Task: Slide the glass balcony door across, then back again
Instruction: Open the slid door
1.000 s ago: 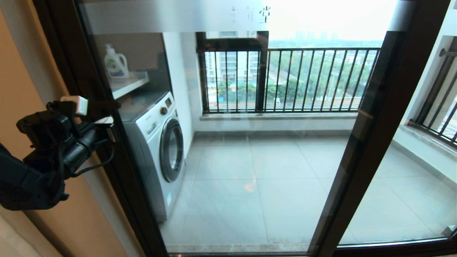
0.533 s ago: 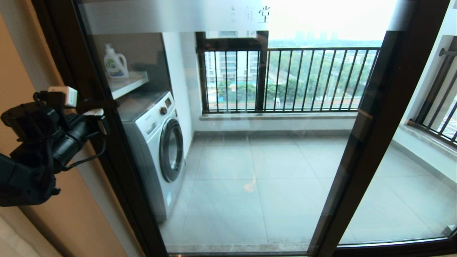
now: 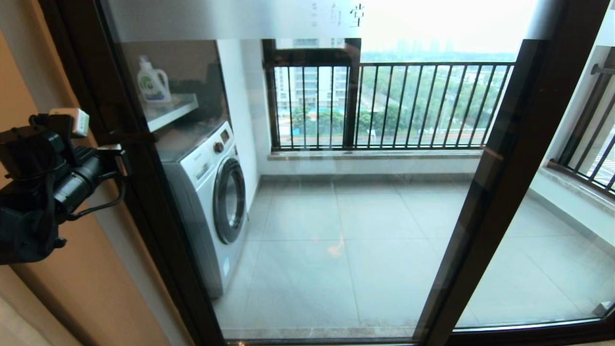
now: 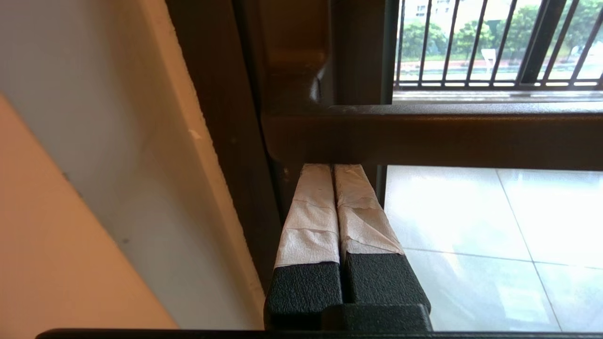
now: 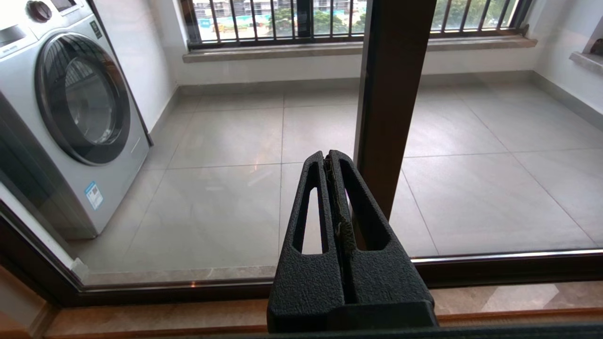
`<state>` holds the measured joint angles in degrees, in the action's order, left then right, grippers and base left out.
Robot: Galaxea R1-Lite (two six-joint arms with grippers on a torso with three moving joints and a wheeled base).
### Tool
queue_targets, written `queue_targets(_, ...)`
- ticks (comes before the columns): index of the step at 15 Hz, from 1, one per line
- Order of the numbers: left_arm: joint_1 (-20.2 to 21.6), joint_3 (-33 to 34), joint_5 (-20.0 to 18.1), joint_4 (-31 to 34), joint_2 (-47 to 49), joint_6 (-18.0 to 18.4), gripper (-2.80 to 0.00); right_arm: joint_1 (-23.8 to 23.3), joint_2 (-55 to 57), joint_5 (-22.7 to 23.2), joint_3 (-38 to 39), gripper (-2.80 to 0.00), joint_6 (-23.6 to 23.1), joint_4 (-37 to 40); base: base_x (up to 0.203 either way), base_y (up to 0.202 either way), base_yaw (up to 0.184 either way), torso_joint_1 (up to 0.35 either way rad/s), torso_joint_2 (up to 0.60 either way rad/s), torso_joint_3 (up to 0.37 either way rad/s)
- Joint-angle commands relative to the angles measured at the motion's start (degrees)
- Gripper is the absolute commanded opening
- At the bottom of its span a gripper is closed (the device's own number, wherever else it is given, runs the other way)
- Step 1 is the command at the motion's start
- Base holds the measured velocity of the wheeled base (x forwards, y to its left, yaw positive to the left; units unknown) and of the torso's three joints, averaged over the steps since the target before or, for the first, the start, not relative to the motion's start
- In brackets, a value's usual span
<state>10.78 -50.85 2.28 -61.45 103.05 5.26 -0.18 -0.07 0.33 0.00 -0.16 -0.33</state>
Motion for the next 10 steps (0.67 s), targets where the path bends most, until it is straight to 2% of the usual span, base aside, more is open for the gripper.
queue_targets(1,0.12,-1.42,-0.18,-1.06,-2.85,-0.10,-2.80,0.01,0.07,0.02,0.18,-2.80,-0.02,-0.02,0.000,0.000,0.000,0.000,0.00,0.000)
queue_targets(4,0.08,5.89,-1.70,-2.08,-2.70,-0.39,-2.80,0.01,0.07,0.02,0.18,-2.80,-0.02,-0.02,0.000,0.000,0.000,0.000,0.00,0.000)
queue_targets(7,0.92,12.08,-2.21,-8.24,-3.37,-2.24,-2.80,0.01,0.07,0.02,0.18,-2.80,-0.02,-0.02,0.000,0.000,0.000,-0.013,-0.01,0.008)
queue_targets(8,1.35,13.14,-2.20,-9.41,-3.82,-2.34,-2.80,0.01,-0.01,0.02,0.18,-2.80,-0.02,-0.02,0.000,0.000,0.000,0.000,0.00,0.000)
queue_targets(10,1.75,10.39,-2.26,-9.30,-4.31,-2.36,-2.80,0.01,-0.01,0.02,0.18,-2.80,-0.02,-0.02,0.000,0.000,0.000,0.000,0.00,0.000)
